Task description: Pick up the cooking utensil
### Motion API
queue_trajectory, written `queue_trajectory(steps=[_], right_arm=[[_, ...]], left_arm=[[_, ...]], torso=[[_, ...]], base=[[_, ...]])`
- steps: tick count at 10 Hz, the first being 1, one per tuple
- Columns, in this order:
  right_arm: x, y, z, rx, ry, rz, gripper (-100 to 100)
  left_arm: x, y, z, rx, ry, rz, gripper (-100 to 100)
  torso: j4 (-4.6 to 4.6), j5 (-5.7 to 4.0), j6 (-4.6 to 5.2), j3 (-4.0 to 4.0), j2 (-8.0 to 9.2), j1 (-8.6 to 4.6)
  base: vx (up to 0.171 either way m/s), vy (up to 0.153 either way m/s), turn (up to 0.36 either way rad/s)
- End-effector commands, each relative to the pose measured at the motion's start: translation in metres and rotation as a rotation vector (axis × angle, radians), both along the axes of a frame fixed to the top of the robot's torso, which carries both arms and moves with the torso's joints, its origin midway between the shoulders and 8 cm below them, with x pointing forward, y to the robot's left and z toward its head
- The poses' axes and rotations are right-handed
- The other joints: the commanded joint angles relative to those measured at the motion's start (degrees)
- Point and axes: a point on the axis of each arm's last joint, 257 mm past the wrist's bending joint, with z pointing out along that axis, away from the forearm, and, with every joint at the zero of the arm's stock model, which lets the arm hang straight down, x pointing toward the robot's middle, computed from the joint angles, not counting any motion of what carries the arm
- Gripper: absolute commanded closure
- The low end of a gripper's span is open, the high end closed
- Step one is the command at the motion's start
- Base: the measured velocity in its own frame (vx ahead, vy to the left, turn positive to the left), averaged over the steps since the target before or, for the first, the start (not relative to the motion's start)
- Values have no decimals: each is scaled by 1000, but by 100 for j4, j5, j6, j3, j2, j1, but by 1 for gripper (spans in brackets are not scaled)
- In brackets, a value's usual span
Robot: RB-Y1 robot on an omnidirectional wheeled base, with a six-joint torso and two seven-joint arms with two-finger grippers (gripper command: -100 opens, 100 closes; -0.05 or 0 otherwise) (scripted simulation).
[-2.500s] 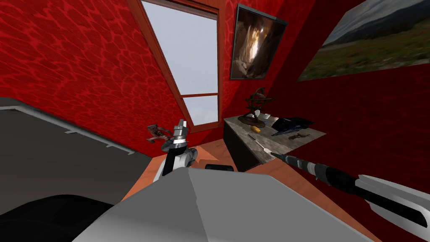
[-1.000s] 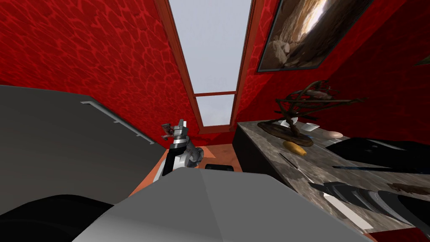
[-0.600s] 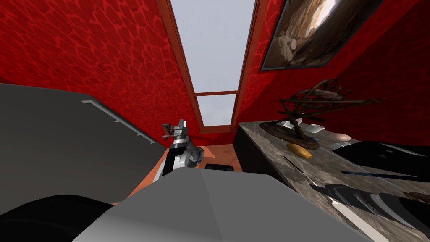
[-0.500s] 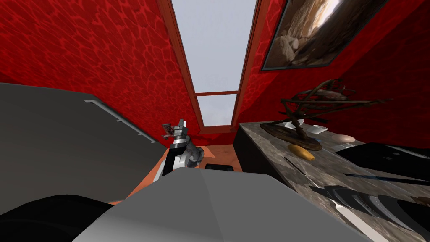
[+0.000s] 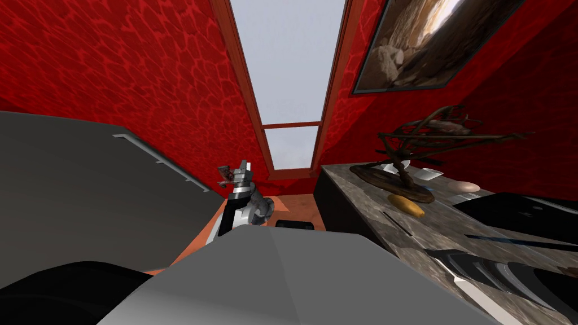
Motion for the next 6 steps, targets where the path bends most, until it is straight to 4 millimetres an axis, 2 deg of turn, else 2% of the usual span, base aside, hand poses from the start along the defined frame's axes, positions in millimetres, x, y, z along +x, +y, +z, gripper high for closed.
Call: queue_trajectory(steps=[1,2,3,4,5,6], right_arm=[[0,0,0,0,0,0,100],[0,0,0,0,0,0,0],[3,-1,9,-2,-1,5,100],[7,-2,14,-3,-1,10,100],[4,-2,10,-3,-1,7,100],[4,-2,11,-3,-1,8,0]], left_arm=[[0,0,0,0,0,0,0],[0,0,0,0,0,0,0],[0,0,0,0,0,0,0],[0,0,0,0,0,0,0],[0,0,0,0,0,0,0],[0,0,0,0,0,0,0]], torso=[[0,0,0,0,0,0],[0,0,0,0,0,0],[0,0,0,0,0,-1],[1,3,4,3,6,3],[2,5,4,7,12,8],[2,1,1,5,9,5]], base=[[0,0,0],[0,0,0],[-14,6,-51],[-28,16,-70],[-14,8,-15],[0,0,0]])
